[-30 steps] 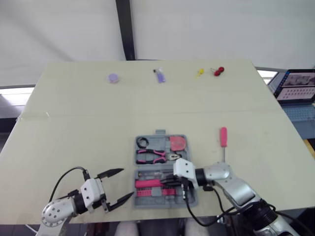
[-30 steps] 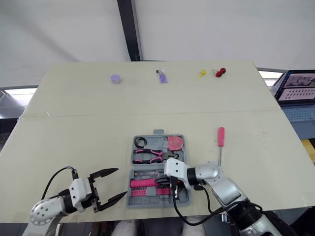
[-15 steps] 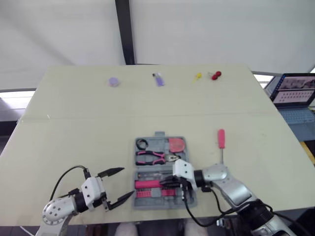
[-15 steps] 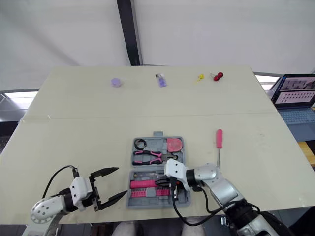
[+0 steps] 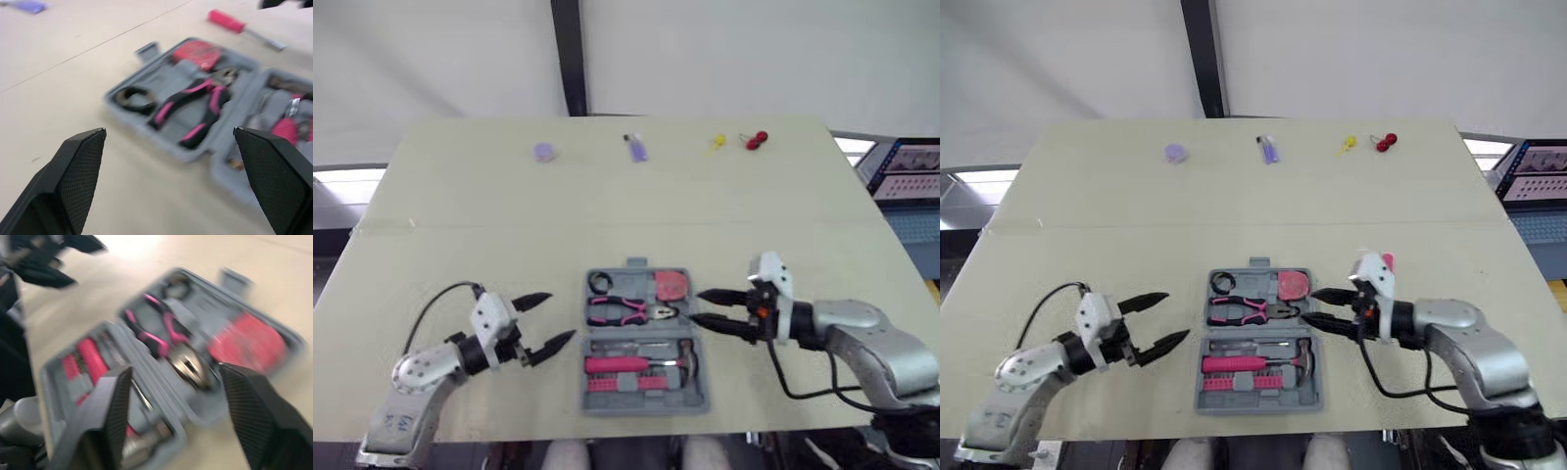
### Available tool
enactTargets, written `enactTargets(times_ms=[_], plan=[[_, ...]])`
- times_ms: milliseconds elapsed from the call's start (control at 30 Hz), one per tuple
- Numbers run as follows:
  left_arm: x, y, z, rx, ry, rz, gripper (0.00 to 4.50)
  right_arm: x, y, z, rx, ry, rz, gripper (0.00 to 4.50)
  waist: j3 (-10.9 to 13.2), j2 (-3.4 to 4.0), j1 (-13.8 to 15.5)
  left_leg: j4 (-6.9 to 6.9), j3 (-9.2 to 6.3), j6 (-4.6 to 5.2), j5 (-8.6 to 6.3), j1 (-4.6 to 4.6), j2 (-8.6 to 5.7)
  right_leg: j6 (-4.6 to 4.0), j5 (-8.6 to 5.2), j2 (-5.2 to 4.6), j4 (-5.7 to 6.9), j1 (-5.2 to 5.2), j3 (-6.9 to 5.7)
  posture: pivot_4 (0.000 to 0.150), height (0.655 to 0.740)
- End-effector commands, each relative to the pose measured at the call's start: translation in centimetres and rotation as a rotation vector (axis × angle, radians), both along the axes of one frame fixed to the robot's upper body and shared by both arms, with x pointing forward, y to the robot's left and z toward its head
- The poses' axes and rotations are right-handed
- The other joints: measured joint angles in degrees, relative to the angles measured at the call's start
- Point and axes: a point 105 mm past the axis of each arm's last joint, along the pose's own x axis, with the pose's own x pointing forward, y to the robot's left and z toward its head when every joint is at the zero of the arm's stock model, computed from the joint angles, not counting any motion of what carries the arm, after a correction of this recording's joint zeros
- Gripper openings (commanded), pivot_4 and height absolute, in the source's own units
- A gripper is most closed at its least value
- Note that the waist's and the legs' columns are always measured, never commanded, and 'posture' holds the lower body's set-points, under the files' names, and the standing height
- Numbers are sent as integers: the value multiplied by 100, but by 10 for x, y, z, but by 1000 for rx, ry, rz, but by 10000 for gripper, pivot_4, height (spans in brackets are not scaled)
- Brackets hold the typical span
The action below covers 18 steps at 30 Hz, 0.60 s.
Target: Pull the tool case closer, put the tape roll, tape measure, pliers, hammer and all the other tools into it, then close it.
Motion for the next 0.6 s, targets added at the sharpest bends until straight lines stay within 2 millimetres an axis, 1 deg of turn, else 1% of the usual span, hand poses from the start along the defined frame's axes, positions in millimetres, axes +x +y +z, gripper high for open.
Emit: enactTargets(times_ms=[33, 133, 200, 233, 333, 400, 500, 600], plan=[[5, 36, 13, 0, -35, 139, 45000, 5, -42, 13, -26, -89, -175, 44825, 4, 3, -35, 2, 4, 0, 0, 1, -1, 4, 2, -1, 0, 0, 4, 1500, 7400], [4, 90, 16, -5, -66, 358, 45000, 2, -91, 12, -48, -146, -425, 44825, 4, 3, -54, 6, 9, 0, 1, 7, 1, 7, 5, -1, 7, 0, 11, 1500, 7400], [3, 111, 17, -27, -93, 473, 45000, -1, -114, 9, -63, -183, -561, 44825, 5, 2, -54, 0, 10, -1, 1, 7, 1, 7, 5, 0, 8, -7, 10, 1500, 7400], [3, 119, 17, -37, -105, 518, 45000, -3, -123, 7, -78, -199, -614, 44825, 6, -1, -53, -3, 11, -1, 1, 6, 1, 7, 4, 0, 5, -8, 10, 1500, 7400], [0, 136, 14, -60, -124, 636, 45000, -8, -151, -2, -102, -259, -810, 44825, 6, -5, -56, 1, 13, -1, 1, 5, 0, 8, 5, -2, 5, -7, 10, 1500, 7400], [-4, 143, 8, -56, -125, 688, 45000, -12, -165, -10, -104, -282, -916, 44825, 6, -5, -53, 5, 13, -2, 2, 6, 1, 8, 5, -2, 12, -6, 11, 1500, 7400], [-7, 142, 0, -53, -120, 703, 45000, -15, -173, -19, -107, -312, -1008, 44825, 6, -4, -64, 3, 13, -2, 2, 7, 1, 8, 5, -2, 12, -7, 11, 1500, 7400], [-6, 142, 0, -61, -139, 726, 45000, -12, -180, -18, -114, -360, -1076, 44825, 7, -3, -76, 2, 14, -4, 3, 7, 1, 8, 5, -2, 13, -8, 12, 1500, 7400]])
